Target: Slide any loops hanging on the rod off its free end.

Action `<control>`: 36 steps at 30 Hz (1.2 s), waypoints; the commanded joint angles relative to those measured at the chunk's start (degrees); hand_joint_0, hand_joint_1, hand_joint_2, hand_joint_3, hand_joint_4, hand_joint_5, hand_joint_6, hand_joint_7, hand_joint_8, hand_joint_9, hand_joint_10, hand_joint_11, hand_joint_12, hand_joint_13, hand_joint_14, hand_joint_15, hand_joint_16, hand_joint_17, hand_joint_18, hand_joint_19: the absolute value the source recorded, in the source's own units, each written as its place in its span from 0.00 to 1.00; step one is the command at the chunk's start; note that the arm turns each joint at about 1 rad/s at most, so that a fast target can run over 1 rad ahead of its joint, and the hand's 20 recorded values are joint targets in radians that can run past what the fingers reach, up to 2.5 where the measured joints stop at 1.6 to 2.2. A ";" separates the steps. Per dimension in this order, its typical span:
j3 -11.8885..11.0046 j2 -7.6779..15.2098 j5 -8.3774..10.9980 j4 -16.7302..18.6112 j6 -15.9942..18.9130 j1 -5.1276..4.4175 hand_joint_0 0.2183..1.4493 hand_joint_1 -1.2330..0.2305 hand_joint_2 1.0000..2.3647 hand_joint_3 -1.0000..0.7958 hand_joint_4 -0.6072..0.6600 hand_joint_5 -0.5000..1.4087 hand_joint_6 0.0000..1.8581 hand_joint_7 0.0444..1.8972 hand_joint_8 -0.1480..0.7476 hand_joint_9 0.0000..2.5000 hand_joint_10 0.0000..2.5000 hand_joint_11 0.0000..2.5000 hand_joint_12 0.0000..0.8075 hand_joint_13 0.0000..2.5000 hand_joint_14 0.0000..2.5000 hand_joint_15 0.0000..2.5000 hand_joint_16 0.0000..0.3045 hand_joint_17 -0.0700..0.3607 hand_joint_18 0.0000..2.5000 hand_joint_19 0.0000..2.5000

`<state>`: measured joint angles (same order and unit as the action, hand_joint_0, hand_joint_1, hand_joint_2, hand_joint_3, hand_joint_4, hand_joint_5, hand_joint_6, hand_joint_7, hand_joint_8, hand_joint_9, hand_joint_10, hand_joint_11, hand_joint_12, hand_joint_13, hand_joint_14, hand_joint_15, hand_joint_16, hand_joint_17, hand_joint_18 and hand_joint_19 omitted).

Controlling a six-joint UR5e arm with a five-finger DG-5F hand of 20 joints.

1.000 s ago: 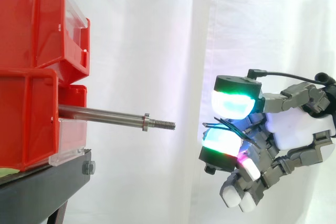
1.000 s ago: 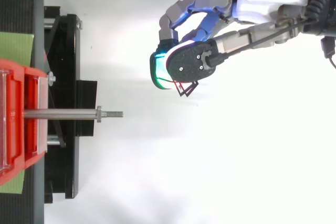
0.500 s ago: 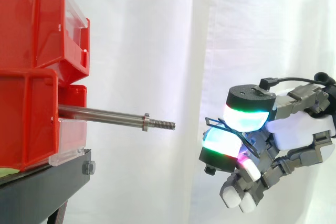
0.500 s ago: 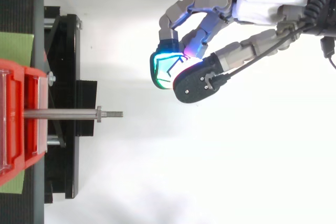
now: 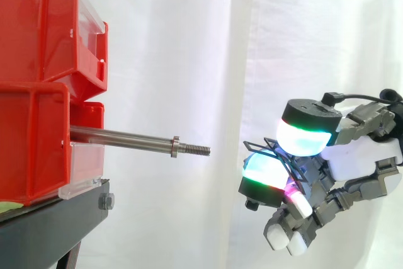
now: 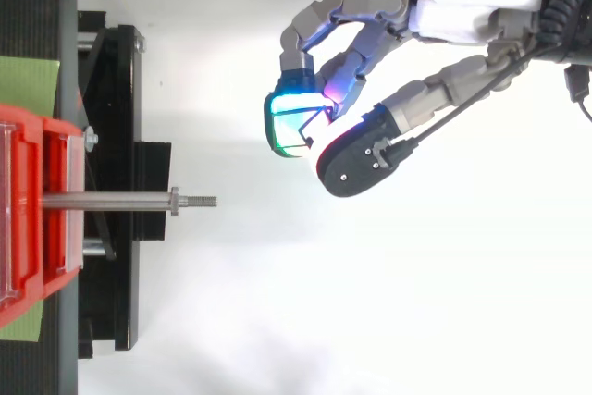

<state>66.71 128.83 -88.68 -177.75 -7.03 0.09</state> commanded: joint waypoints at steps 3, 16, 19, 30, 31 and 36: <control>0.00 -0.07 0.00 -0.05 0.09 0.00 0.28 0.40 0.00 0.28 0.63 0.18 0.48 0.53 0.49 0.38 0.01 0.20 0.45 0.28 0.01 0.17 0.18 0.45 0.22 0.21; 0.00 0.02 0.17 0.03 0.09 0.00 0.30 0.47 0.01 0.32 0.62 0.19 0.46 0.54 0.49 0.39 0.01 0.20 0.46 0.28 0.01 0.17 0.18 0.45 0.20 0.22; 0.00 -0.07 0.17 0.03 0.09 0.00 0.31 0.41 0.01 0.38 0.63 0.19 0.46 0.57 0.49 0.39 0.01 0.20 0.46 0.28 0.01 0.17 0.18 0.45 0.20 0.21; 0.00 0.02 0.17 0.03 0.09 0.00 0.32 0.34 0.01 0.39 0.64 0.18 0.48 0.54 0.49 0.38 0.01 0.20 0.46 0.28 0.01 0.17 0.18 0.45 0.21 0.21; 0.00 -0.07 0.26 0.03 0.09 0.00 0.32 0.35 0.01 0.38 0.64 0.18 0.48 0.55 0.49 0.38 0.01 0.20 0.46 0.28 0.01 0.17 0.18 0.45 0.21 0.21; 0.00 0.02 0.17 -0.05 0.09 0.00 0.30 0.42 0.01 0.33 0.64 0.18 0.48 0.54 0.48 0.38 0.01 0.20 0.46 0.28 0.01 0.17 0.18 0.45 0.21 0.21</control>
<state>66.71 128.82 -88.46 -177.75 -6.94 0.09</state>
